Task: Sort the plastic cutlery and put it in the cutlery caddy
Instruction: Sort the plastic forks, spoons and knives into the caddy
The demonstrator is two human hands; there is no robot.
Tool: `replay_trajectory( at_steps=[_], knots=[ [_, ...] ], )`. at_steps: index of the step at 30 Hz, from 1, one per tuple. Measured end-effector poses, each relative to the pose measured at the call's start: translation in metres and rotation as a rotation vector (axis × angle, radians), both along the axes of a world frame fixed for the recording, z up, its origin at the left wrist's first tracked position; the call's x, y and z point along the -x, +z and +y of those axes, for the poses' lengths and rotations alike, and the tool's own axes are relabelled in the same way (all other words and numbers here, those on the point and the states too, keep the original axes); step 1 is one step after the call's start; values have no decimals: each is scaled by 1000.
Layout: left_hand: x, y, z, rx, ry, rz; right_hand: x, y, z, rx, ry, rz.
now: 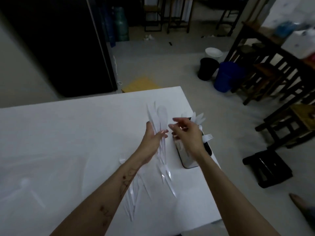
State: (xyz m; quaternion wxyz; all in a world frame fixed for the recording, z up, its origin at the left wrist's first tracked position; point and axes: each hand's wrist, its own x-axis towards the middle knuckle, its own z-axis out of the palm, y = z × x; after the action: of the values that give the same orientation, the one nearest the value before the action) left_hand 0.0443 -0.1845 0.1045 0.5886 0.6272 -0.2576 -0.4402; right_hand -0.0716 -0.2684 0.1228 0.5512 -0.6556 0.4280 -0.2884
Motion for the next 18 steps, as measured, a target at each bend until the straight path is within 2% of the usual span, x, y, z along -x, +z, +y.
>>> replay_trajectory(
  at_steps=[4,7,12,18],
  knots=[
    [16,22,-70,103,-69,-115,13,35,-56,125,-62,-34],
    [30,25,-110,186,-99,-103,20,42,-89,185,-33,-26],
    [44,10,-145,168,-71,-180,28,29,-121,249,-58,21],
    [51,-8,-148,139,-51,-326,38,8,-134,243,-37,-4]
  ],
)
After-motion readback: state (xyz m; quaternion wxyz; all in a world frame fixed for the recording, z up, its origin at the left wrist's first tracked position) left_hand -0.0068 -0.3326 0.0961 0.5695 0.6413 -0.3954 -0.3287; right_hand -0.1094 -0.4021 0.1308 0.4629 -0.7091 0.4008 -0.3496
